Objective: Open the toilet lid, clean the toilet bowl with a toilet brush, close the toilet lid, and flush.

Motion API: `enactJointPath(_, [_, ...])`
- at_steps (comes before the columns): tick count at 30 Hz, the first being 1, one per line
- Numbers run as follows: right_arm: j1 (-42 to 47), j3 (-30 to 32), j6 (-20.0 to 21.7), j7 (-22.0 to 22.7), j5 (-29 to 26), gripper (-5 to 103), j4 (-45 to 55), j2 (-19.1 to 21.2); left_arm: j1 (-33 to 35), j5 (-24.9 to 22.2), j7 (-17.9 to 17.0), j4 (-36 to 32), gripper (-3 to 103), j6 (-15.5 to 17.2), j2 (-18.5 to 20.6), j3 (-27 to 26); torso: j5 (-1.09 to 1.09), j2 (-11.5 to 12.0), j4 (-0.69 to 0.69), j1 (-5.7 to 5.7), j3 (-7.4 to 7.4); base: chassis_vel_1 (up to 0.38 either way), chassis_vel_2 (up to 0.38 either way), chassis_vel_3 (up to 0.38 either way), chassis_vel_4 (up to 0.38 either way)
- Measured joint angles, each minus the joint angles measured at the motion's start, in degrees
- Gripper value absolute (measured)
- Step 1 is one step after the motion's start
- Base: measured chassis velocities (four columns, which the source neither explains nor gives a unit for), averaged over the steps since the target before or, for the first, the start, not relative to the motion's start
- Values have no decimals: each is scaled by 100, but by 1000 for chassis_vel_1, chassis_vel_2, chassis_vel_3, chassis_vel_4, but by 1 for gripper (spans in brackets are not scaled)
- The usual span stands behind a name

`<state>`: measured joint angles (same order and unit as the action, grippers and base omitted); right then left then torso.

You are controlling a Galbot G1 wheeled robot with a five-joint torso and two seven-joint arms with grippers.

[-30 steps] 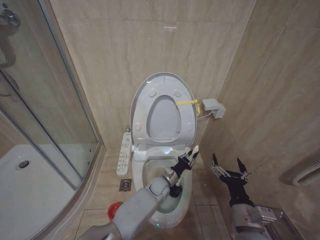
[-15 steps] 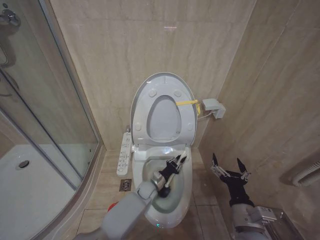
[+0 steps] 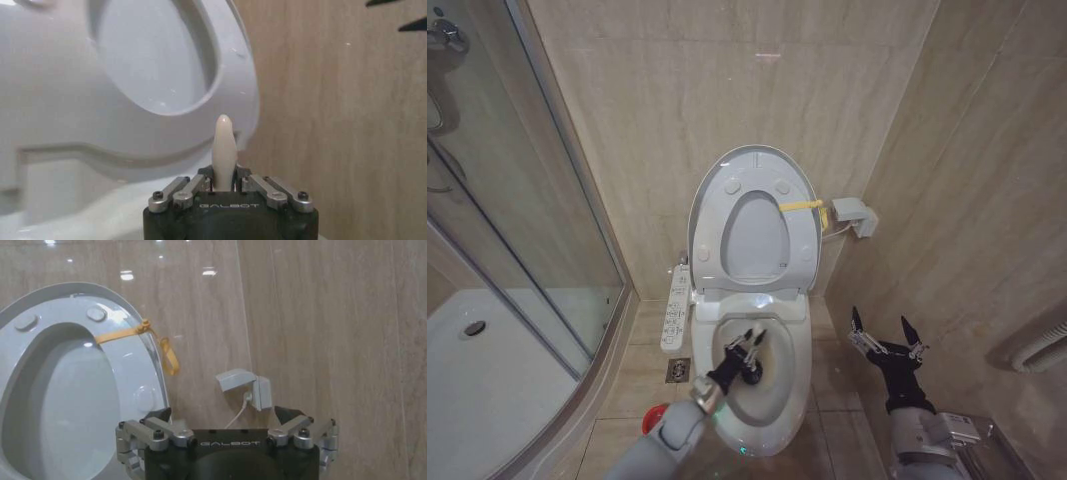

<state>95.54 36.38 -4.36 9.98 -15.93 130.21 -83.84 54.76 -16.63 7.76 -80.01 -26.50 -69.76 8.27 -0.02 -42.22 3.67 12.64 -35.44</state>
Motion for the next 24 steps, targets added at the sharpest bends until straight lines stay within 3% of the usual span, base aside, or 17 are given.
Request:
enactJointPath(6, [0, 0, 0, 0, 0, 100, 0, 0, 688, 66, -14, -443, 21, -50, 339, -414, 1, 0, 0, 0, 0, 0, 0, 0, 0])
enactJointPath(15, [0, 0, 0, 0, 0, 100, 0, 0, 1283, 200, -10, -573, 21, -238, 556, -690, 1, 0, -1, 0, 0, 0, 0, 0, 0])
enactJointPath(24, [0, 0, 0, 0, 0, 100, 0, 0, 911, 214, 29, -213, 20, -289, 290, -717, 1, 0, 0, 0, -1, 0, 0, 0, 0])
